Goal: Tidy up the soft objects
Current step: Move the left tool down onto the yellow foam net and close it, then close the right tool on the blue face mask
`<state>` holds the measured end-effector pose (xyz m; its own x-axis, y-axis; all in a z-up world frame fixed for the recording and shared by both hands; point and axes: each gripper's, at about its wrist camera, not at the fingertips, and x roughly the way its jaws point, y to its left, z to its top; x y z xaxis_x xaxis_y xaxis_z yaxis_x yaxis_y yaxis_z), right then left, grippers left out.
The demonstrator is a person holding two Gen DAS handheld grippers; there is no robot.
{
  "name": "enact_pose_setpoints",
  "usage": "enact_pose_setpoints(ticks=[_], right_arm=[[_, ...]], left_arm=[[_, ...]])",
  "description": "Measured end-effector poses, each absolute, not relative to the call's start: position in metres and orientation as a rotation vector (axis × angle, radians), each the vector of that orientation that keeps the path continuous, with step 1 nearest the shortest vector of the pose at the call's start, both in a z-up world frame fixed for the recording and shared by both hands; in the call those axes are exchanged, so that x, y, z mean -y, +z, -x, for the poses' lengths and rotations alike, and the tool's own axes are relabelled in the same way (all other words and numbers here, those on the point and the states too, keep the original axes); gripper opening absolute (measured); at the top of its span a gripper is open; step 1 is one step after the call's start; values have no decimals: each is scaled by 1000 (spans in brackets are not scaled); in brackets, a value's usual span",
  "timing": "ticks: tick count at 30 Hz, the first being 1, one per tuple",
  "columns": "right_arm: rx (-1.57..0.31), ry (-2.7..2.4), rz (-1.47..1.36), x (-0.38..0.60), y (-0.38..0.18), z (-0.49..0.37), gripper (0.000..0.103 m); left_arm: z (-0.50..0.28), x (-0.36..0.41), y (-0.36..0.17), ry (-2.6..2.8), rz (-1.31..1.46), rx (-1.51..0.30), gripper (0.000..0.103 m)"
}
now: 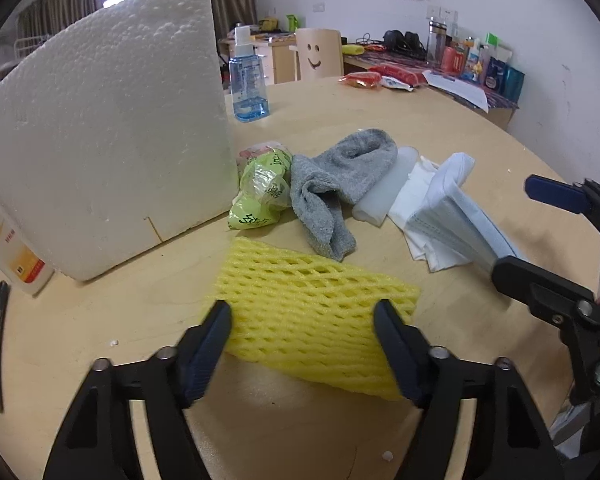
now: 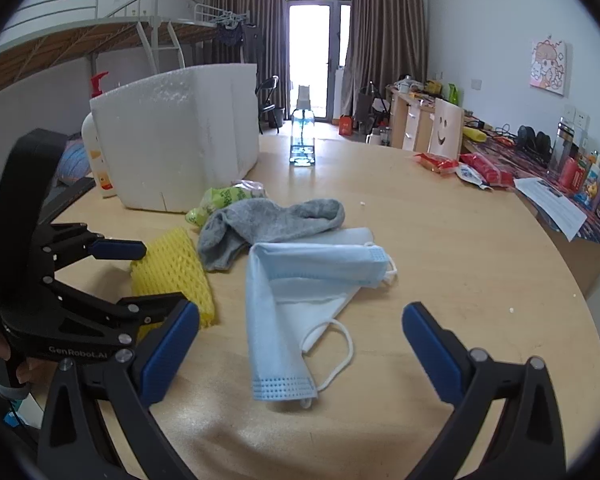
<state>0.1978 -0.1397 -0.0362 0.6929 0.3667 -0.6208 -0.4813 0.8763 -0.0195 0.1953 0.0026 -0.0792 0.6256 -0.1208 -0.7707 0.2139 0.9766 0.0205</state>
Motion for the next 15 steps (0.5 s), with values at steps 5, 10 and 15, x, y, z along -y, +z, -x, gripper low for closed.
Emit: enact_pose_setpoints(ticks=[5,10,15], right_arm=[[-668,486,202,133,-37,-200,93],[-674,488,227,126,-39,-201,85],[-684,498,241,120,-40,-203,79]], left_arm=[[-195,-4,-79,-215,-114,-869,43],[-193,-4,-78,-253,-102,-867,14],[-192,-12,-76,-267,-56,-869,11]])
